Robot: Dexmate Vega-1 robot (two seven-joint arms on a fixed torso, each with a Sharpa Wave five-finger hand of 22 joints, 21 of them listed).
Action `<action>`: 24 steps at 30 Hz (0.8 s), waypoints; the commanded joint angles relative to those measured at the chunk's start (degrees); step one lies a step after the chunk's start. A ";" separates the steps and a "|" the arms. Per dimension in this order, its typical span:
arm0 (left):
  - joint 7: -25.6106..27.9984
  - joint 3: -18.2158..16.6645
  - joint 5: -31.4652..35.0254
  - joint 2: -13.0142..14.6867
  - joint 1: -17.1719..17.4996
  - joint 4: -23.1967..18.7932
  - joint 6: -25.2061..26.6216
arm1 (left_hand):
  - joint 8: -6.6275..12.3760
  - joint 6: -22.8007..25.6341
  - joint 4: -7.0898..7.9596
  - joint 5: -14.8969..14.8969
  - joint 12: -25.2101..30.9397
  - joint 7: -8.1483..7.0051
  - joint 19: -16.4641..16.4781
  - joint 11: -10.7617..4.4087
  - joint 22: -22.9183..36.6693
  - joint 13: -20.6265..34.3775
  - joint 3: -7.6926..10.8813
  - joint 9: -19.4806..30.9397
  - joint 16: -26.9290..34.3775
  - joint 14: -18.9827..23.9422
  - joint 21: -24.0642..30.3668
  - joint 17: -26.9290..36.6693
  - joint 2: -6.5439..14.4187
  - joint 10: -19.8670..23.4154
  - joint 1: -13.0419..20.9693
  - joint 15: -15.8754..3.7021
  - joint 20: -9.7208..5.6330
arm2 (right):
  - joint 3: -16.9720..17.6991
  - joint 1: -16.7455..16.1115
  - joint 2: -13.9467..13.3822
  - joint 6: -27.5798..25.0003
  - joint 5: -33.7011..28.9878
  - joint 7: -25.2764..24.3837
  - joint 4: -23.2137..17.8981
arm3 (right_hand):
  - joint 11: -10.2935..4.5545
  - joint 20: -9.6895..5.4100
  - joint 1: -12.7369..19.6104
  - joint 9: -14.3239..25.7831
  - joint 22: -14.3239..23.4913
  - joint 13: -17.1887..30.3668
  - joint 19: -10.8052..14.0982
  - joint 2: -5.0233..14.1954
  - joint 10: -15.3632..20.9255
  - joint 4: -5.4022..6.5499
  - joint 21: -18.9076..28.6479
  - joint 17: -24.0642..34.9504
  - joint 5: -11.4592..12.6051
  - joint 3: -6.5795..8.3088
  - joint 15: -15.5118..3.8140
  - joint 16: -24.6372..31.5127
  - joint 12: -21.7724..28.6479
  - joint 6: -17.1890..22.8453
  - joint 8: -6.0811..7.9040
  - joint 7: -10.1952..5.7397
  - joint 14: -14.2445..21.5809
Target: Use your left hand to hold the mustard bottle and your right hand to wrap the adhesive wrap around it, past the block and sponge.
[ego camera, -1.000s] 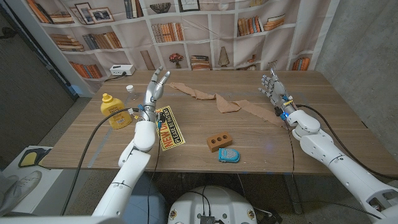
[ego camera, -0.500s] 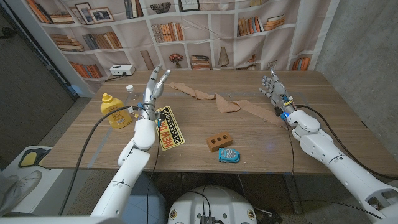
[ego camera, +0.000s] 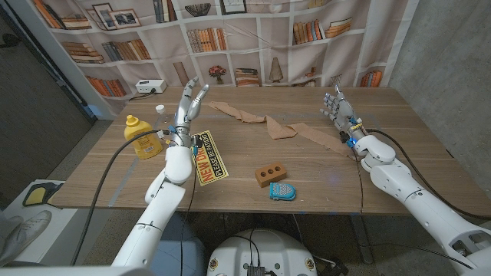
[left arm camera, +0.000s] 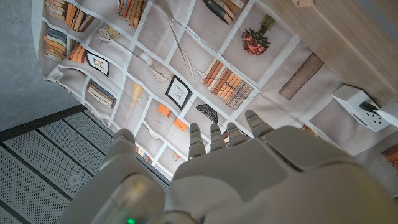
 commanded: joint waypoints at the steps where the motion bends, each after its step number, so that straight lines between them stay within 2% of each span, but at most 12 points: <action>1: 0.93 -0.18 1.88 0.73 1.52 -2.71 2.11 | 0.06 -0.32 -0.25 -0.25 -0.15 0.19 -0.25 -0.10 0.13 0.14 0.09 0.19 0.02 -0.44 -0.16 0.14 -0.25 -0.34 0.65 -0.23 0.00 | 0.21 0.09 -0.09 0.28 0.05 0.13 0.35 | 0.29 -0.19 0.51 0.20 0.19 0.22 0.08 0.01 0.38 -0.41 0.42 0.04 -0.16 0.02 0.04 0.28 0.11 0.06 0.13 0.36 0.01; 10: 1.58 -0.69 2.40 1.37 2.47 -3.83 2.58 | 0.04 -0.36 -0.24 -0.27 -0.06 0.20 -0.48 0.03 0.13 0.14 0.03 0.19 -0.03 -0.75 -0.20 0.15 -0.40 -0.28 0.72 -0.14 -0.14 | 0.48 -0.39 0.01 -0.32 1.10 0.25 -0.69 | 0.26 0.07 0.46 0.20 0.19 0.22 -0.32 0.02 0.39 -0.44 0.26 0.06 -0.19 -0.01 0.03 0.27 0.09 0.12 0.15 0.28 0.01; 15: 1.64 -1.23 1.03 1.89 2.96 -3.29 0.24 | 0.04 -0.37 -0.22 -0.28 0.04 -0.01 -0.57 -0.09 0.13 0.14 0.01 0.20 0.00 -0.77 -0.20 0.15 -0.46 -0.11 0.76 -0.44 -0.21 | 0.74 -0.39 0.58 -0.38 2.30 0.89 -0.51 | 0.11 0.22 0.33 0.20 0.19 0.23 -0.40 -0.05 0.37 -0.42 0.24 0.08 -0.21 -0.09 0.05 0.30 0.07 0.13 0.14 0.24 0.06; 24: 3.25 -2.27 1.50 2.07 4.29 -4.50 0.05 | 0.01 -0.42 -0.23 -0.28 0.24 -0.46 -0.70 -0.22 0.13 0.14 0.05 0.20 0.02 -0.88 -0.20 0.14 -0.45 0.27 0.96 -0.67 -0.33 | 0.64 -0.51 0.35 -0.78 1.70 -0.04 -0.98 | 0.18 0.23 -0.02 0.20 0.19 0.23 -0.45 -0.27 0.42 -0.33 0.25 0.14 -0.26 -0.32 0.06 0.30 0.08 0.19 0.16 0.27 0.01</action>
